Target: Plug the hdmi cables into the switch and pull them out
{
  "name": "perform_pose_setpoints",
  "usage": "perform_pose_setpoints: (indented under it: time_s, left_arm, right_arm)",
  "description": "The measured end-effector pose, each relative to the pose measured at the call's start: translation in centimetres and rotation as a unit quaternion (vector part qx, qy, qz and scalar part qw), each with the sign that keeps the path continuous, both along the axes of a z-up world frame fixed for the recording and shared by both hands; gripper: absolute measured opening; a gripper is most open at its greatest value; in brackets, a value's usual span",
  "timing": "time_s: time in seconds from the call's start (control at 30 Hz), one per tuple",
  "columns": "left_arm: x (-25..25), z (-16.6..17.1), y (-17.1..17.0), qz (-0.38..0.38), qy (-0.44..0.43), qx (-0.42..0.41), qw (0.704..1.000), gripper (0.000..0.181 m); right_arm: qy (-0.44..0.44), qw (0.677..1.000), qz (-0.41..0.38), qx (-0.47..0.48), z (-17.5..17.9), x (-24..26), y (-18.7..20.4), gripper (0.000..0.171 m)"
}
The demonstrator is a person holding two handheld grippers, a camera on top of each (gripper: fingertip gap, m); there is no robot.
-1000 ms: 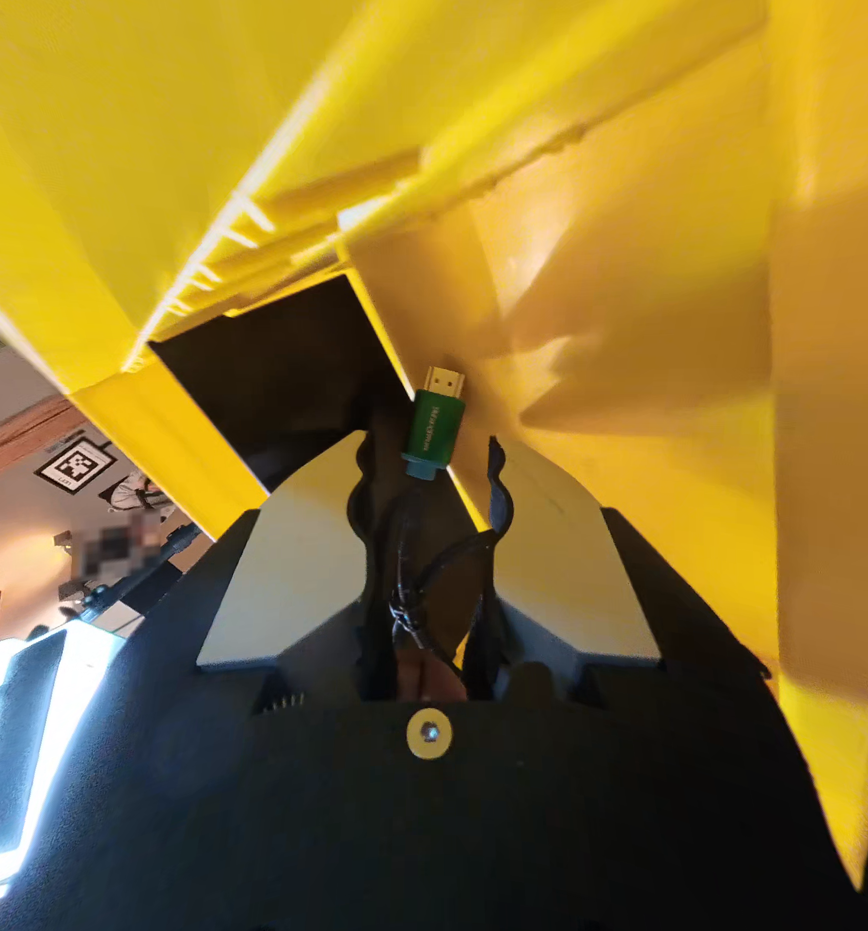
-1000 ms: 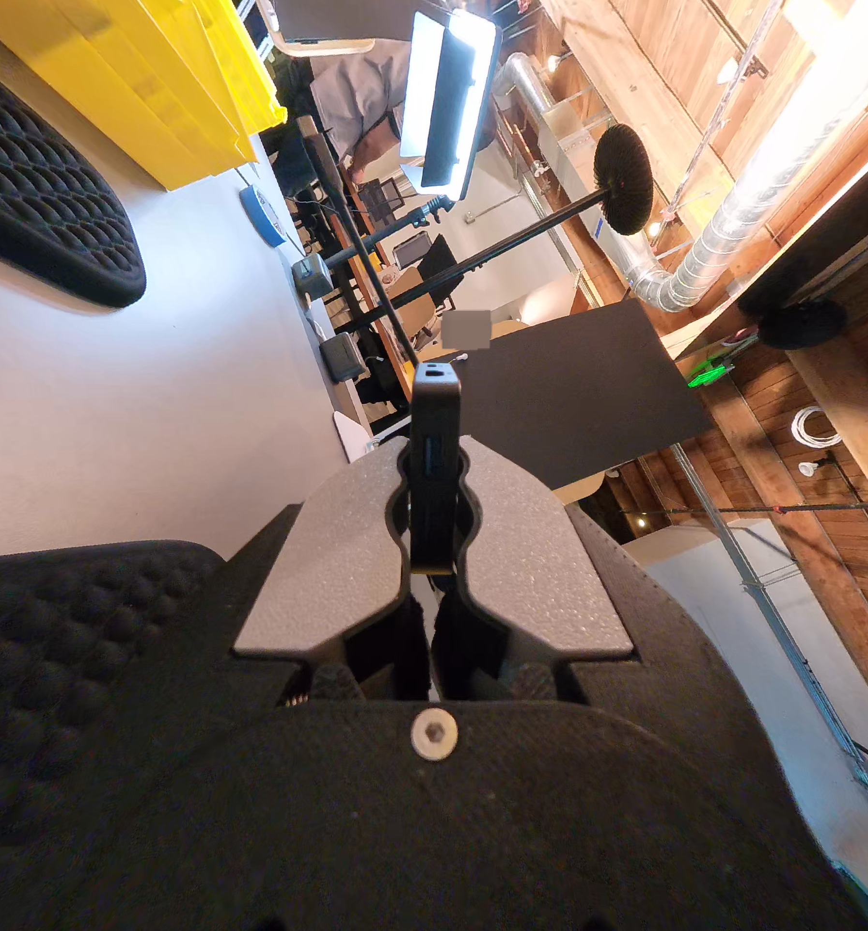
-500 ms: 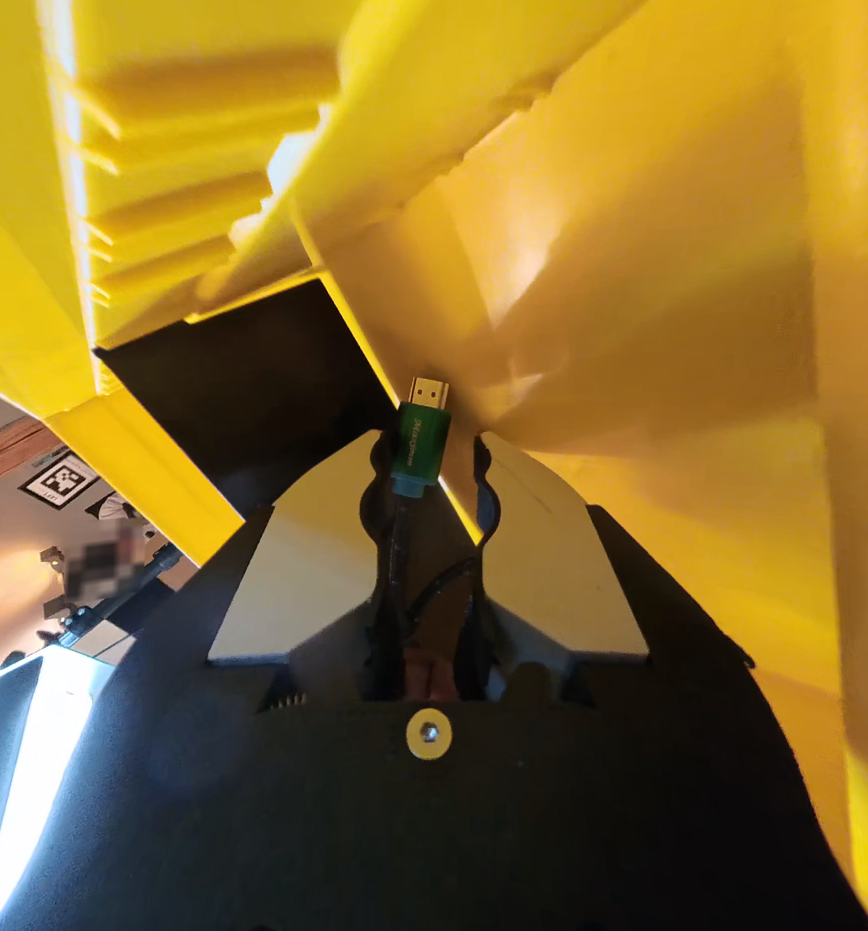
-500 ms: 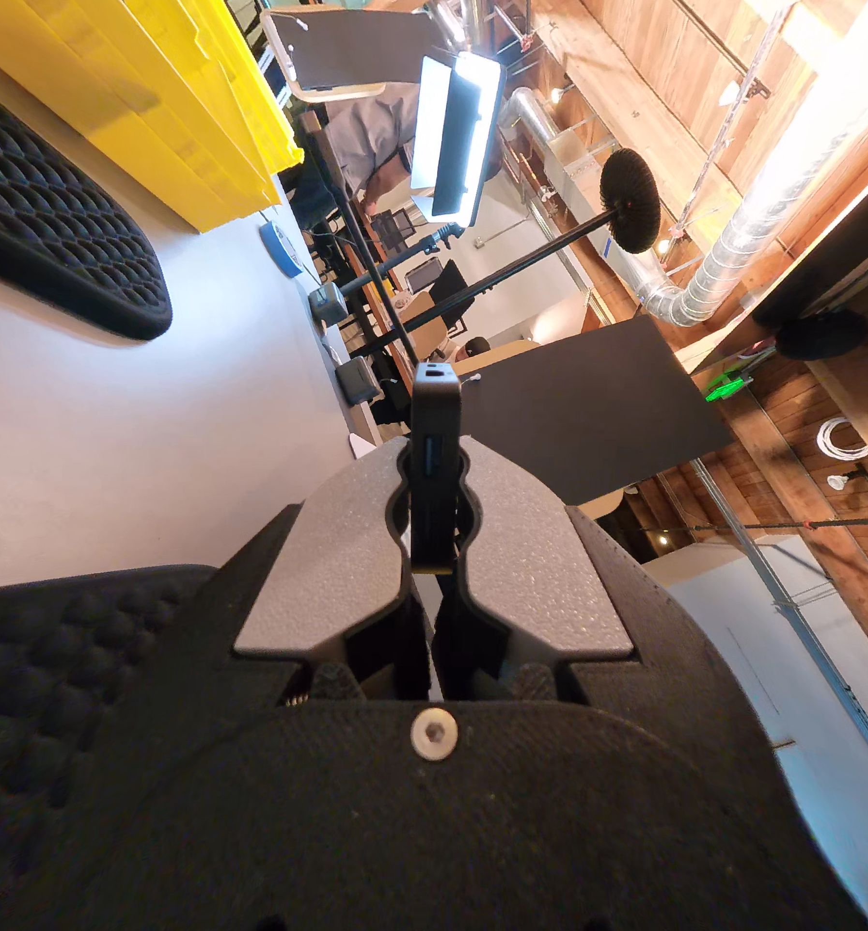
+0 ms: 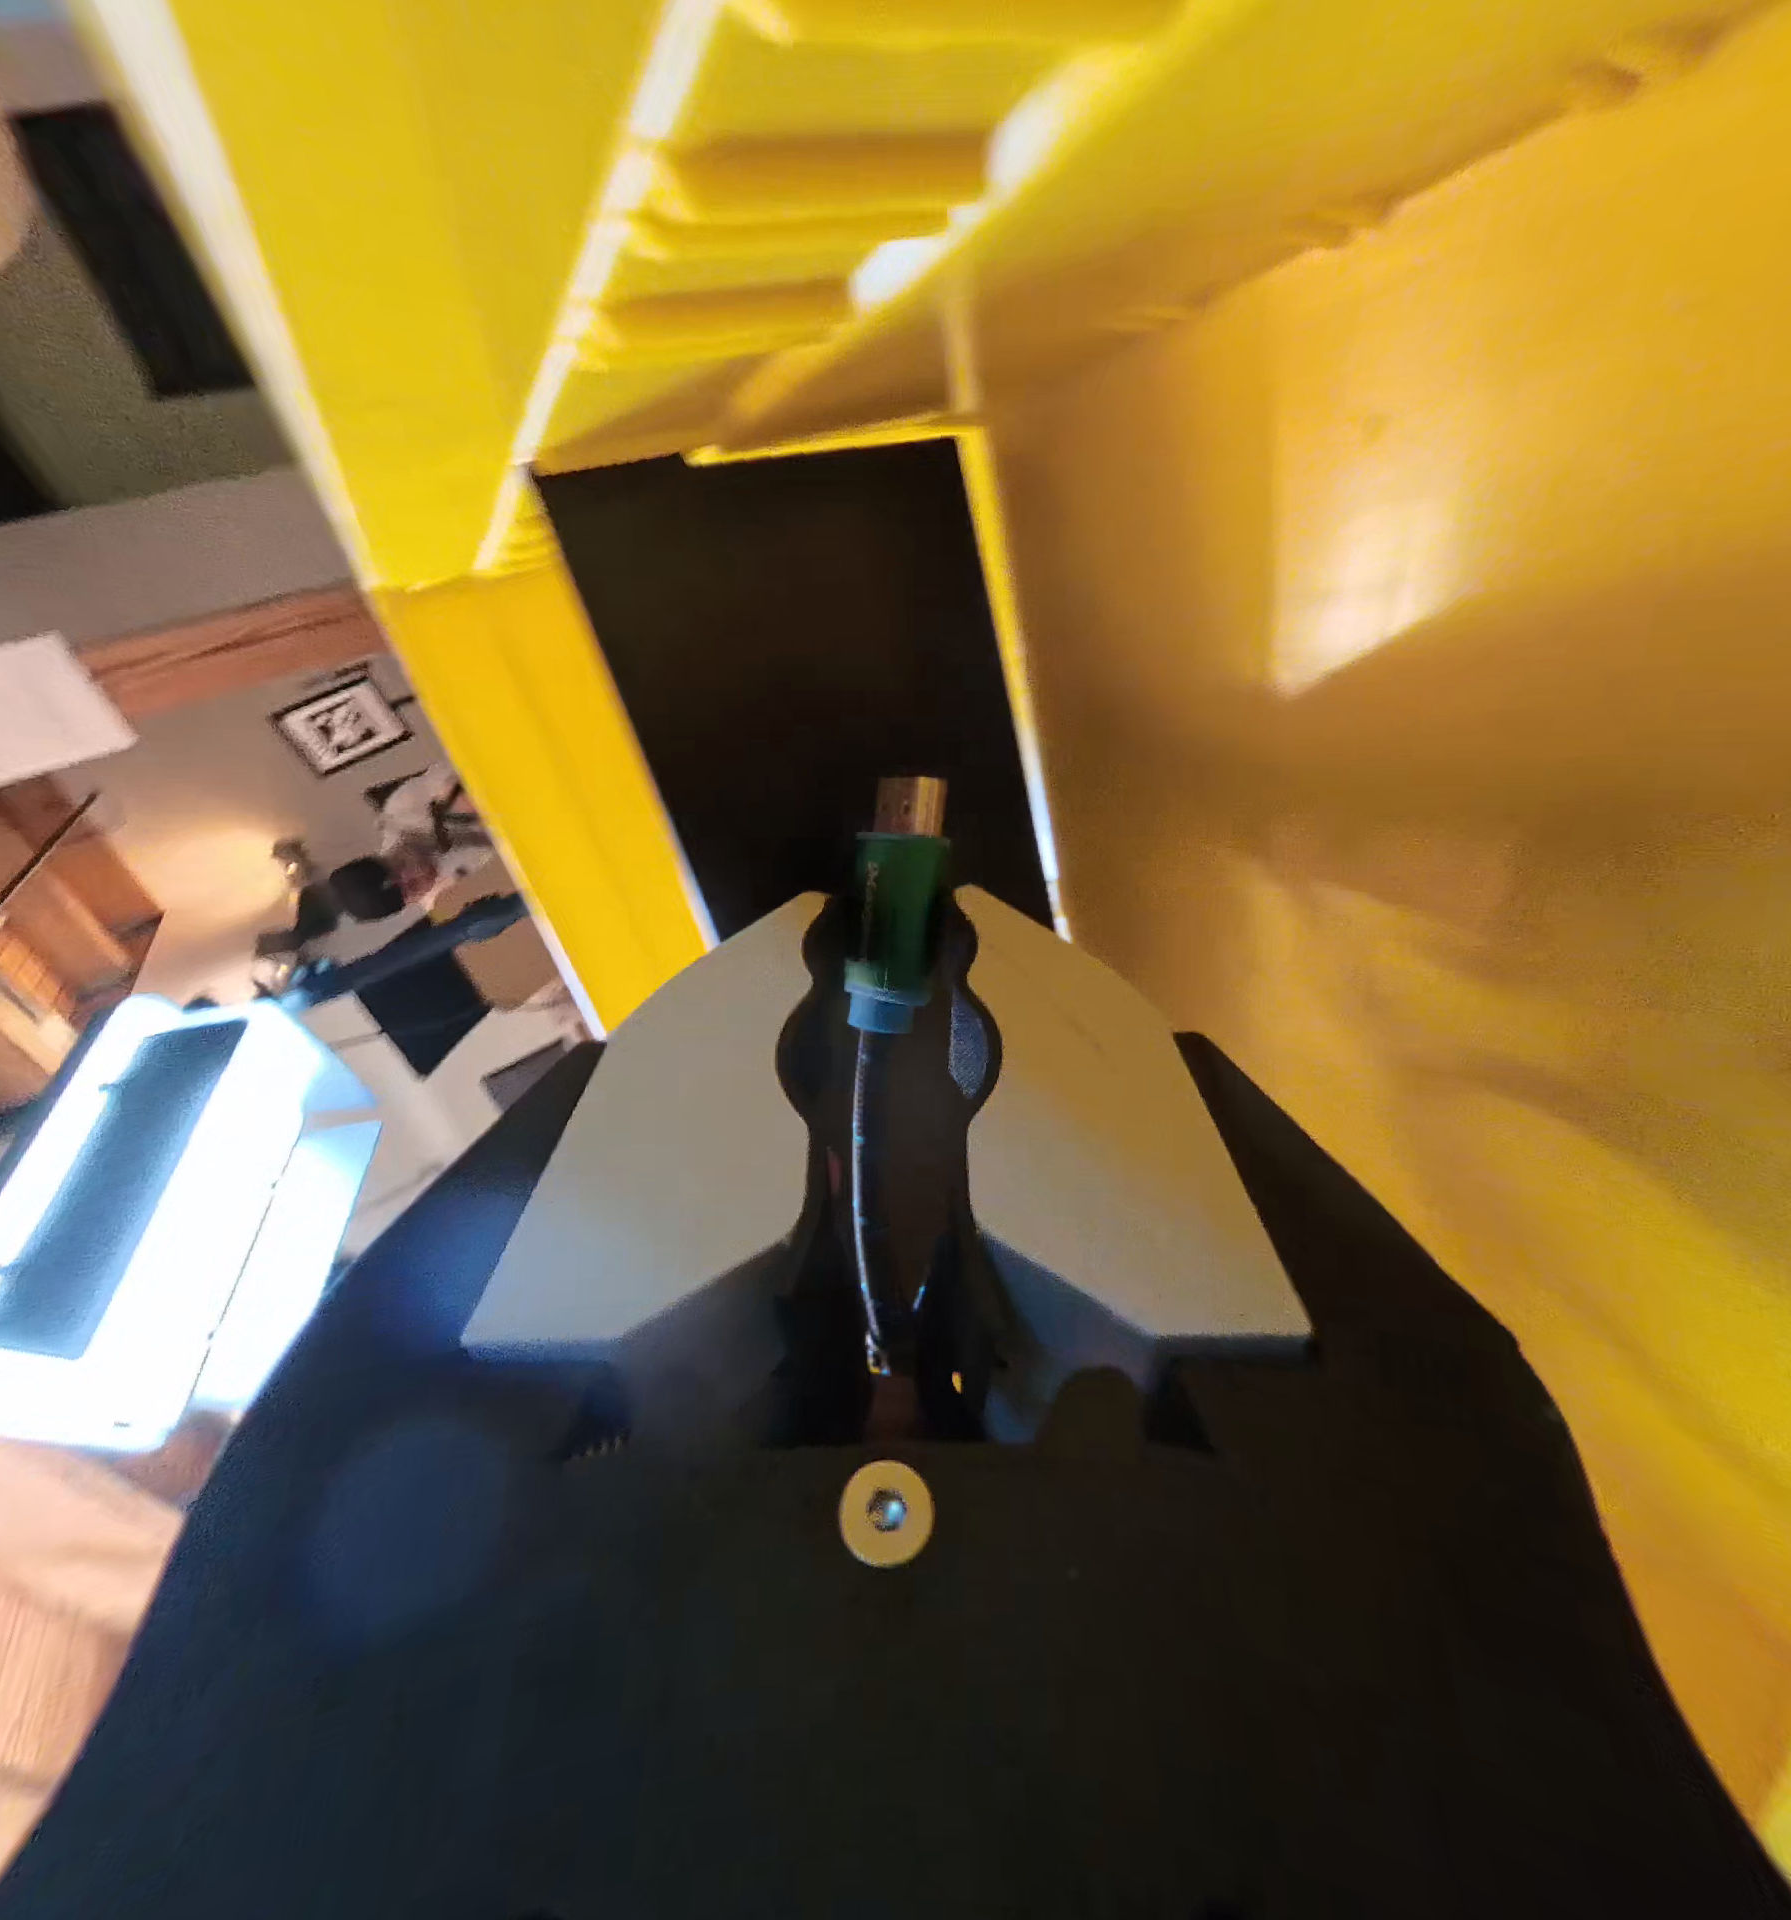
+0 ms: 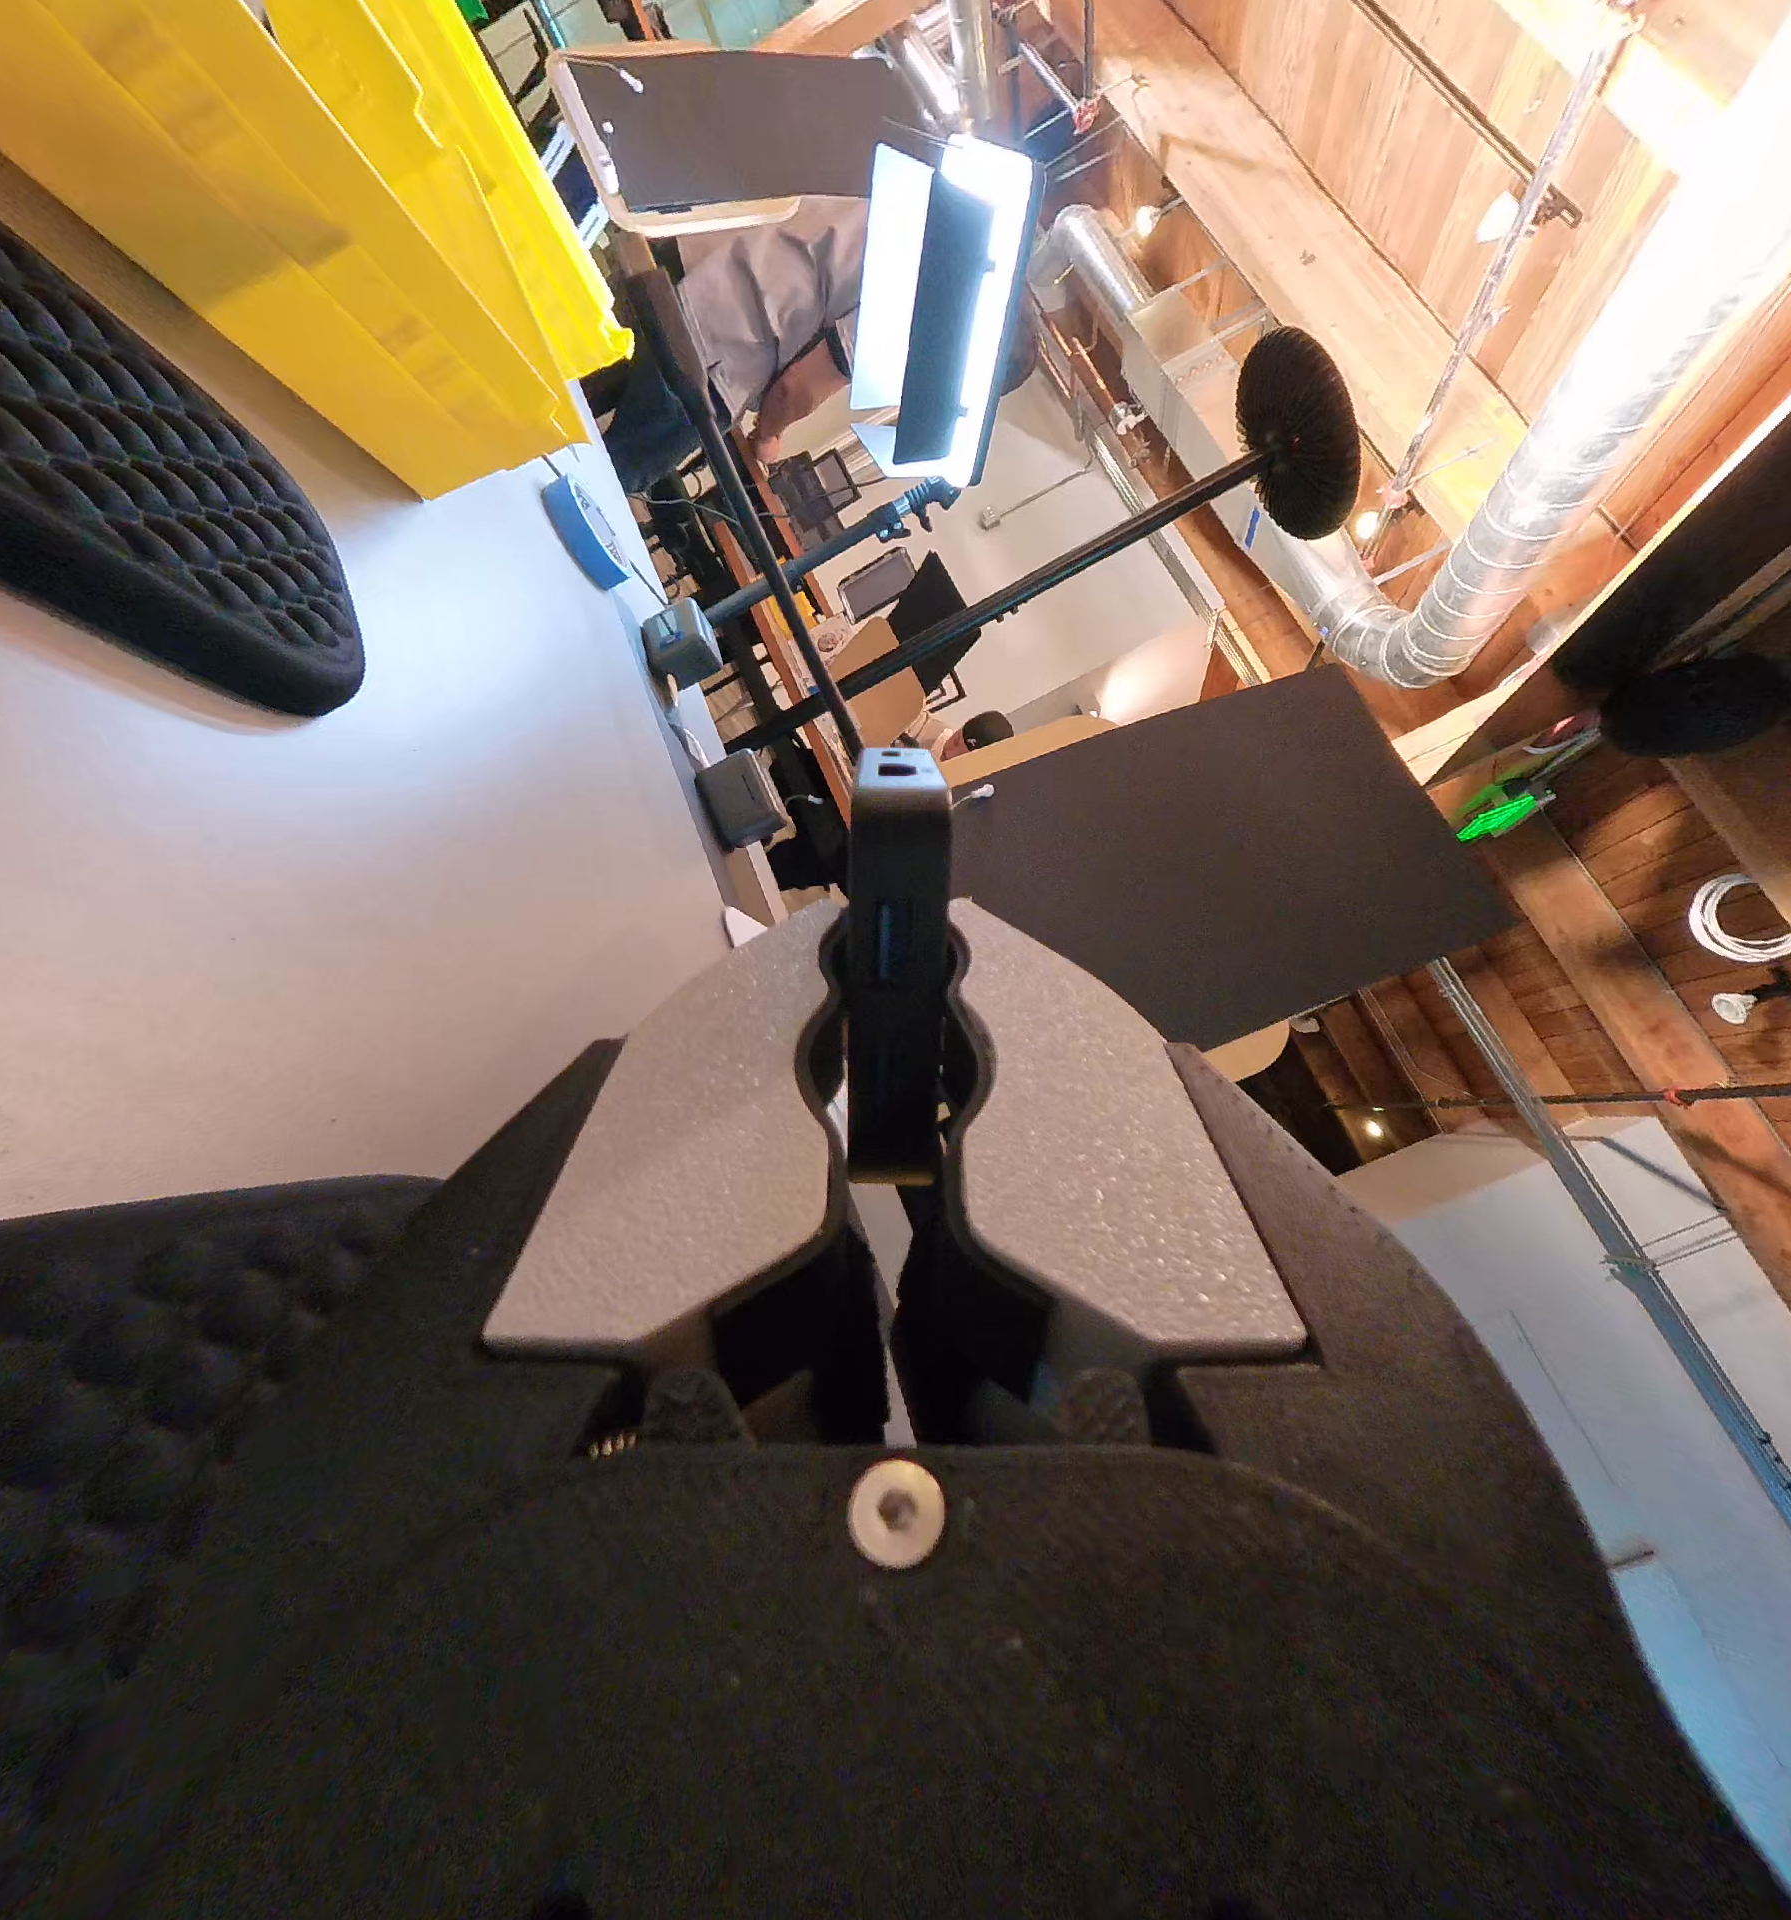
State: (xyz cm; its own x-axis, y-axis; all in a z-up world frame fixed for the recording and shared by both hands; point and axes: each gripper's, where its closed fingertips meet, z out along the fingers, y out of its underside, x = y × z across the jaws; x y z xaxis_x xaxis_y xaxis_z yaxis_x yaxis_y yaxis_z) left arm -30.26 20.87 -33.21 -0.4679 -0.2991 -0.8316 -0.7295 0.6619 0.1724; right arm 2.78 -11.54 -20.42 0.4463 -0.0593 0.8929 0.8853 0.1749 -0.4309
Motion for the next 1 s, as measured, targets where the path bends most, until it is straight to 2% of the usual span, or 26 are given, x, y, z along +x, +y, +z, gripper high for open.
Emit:
perform_pose_setpoints:
  time_s: [0.17, 0.3, 0.37, 0.43, 0.5, 0.6, 0.7, 0.87, 0.93, 1.0]
  left_arm:
    - [0.3, 6.9, -2.5, 0.058, -0.146, 0.009, 0.987, 0.017]
    - [1.8, 13.4, -5.9, 0.092, -0.247, 0.011, 0.965, 0.016]
    - [2.9, 15.4, -7.6, 0.099, -0.261, 0.021, 0.96, 0.015]
    - [2.9, 17.0, -8.0, 0.117, -0.229, 0.069, 0.964, 0.014]
    - [2.3, 17.8, -6.9, 0.125, -0.201, 0.084, 0.968, 0.013]
    - [0.2, 16.5, -4.5, 0.163, -0.166, 0.061, 0.971, 0.013]
    - [-2.7, 16.9, -3.5, 0.191, -0.183, 0.069, 0.962, 0.012]
    - [-9.0, 23.1, -3.1, 0.241, -0.23, 0.189, 0.924, 0.012]
    - [-8.7, 25.8, -4.6, 0.221, -0.259, 0.221, 0.914, 0.011]
    - [-5.7, 27.2, -7.5, 0.176, -0.282, 0.218, 0.918, 0.011]
  right_arm:
    - [0.018, 1.0, 0.01, 0.004, -0.2, -0.4, 0.5, 0.014]
    - [0.011, 0.999, -0.033, 0.022, -0.4, 0.1, 1.5, 0.014]
    - [-0.009, 0.996, -0.08, 0.033, -0.5, 0.8, 2.1, 0.014]
    - [-0.033, 0.992, -0.12, 0.036, -0.8, 1.3, 2.6, 0.014]
    - [-0.051, 0.989, -0.136, 0.04, -1.0, 1.3, 2.8, 0.014]
    - [-0.044, 0.99, -0.126, 0.049, -0.9, 1.1, 2.7, 0.014]
    - [-0.027, 0.991, -0.12, 0.056, -0.6, 1.4, 2.4, 0.014]
    - [0.001, 0.991, -0.117, 0.063, -0.3, 1.9, 2.1, 0.014]
    - [0.008, 0.99, -0.123, 0.065, -0.3, 2.2, 2.1, 0.014]
    - [0.011, 0.988, -0.138, 0.069, -0.2, 2.7, 2.2, 0.014]
